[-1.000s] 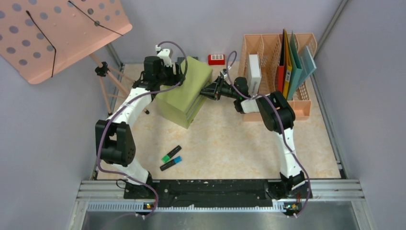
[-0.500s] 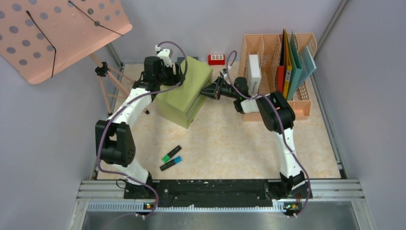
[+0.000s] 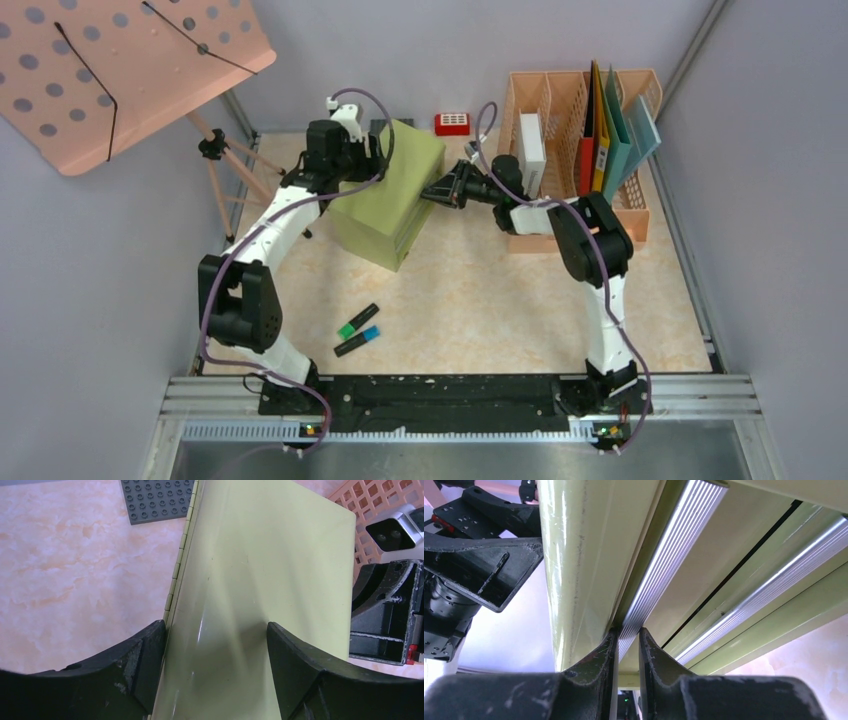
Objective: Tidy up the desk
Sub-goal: Open the drawer in the storage box.
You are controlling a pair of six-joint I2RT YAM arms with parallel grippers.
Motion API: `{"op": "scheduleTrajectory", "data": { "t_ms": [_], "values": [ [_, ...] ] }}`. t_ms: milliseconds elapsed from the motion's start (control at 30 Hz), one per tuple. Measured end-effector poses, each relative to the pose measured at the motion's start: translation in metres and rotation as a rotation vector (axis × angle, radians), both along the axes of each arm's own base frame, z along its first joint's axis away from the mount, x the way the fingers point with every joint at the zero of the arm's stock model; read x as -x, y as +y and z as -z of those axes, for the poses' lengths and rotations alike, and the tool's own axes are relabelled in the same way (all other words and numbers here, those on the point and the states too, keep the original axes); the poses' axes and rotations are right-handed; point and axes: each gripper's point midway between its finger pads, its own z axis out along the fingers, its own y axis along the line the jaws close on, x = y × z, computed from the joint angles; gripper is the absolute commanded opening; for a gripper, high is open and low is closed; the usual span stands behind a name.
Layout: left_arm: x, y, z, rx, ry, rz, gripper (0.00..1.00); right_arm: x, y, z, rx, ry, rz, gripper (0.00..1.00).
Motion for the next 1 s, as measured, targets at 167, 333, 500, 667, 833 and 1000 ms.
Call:
{"op": "scheduleTrajectory", "data": {
  "t_ms": [167, 333, 500, 667, 833, 1000],
  "values": [
    [0.002, -0.002, 0.0, 0.003, 0.007, -0.01, 0.27, 0.002, -0.003, 0.001, 0.011, -0.008, 0.009, 0.0],
    [0.003, -0.001, 0.0, 0.007, 0.009, -0.018, 0.25, 0.002, -0.004, 0.0, -0.005, 0.0, 0.019, 0.0],
    [0.004, -0.002, 0.0, 0.015, 0.016, -0.023, 0.2, 0.004, -0.006, -0.001, -0.029, 0.004, 0.034, 0.0],
    [0.004, -0.003, 0.0, 0.024, 0.02, -0.028, 0.16, 0.006, -0.008, -0.001, -0.047, 0.006, 0.044, 0.0],
    [0.005, -0.003, 0.0, 0.027, 0.023, -0.03, 0.06, 0.007, -0.009, -0.002, -0.06, 0.006, 0.05, 0.0],
    [0.004, -0.002, 0.0, 0.026, 0.028, -0.036, 0.0, 0.005, -0.011, -0.002, -0.066, 0.006, 0.053, 0.0]
  ]
}}
